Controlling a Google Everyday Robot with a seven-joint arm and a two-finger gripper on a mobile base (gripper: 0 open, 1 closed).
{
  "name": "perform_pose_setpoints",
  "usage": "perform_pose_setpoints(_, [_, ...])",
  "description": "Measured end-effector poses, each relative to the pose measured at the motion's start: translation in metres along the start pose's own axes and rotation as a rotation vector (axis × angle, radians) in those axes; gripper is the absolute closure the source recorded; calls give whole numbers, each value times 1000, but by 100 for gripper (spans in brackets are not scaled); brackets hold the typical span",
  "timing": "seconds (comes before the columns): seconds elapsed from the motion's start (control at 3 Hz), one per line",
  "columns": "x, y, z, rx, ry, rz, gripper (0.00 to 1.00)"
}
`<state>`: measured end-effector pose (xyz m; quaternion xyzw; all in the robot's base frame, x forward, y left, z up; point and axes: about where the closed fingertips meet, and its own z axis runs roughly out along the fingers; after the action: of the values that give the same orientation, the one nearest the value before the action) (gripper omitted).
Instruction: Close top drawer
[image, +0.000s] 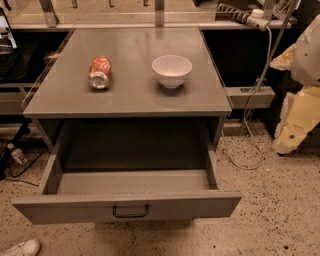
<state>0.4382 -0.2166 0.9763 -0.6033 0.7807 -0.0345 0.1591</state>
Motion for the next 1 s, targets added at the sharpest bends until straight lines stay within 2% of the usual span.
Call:
perform_pose_setpoints(0.33, [0, 0, 0, 0, 0, 0, 0])
perform_pose_setpoints(0.67, [0, 0, 0, 0, 0, 0, 18])
perform_pose_setpoints(1.0, [0, 0, 0, 0, 0, 0, 41])
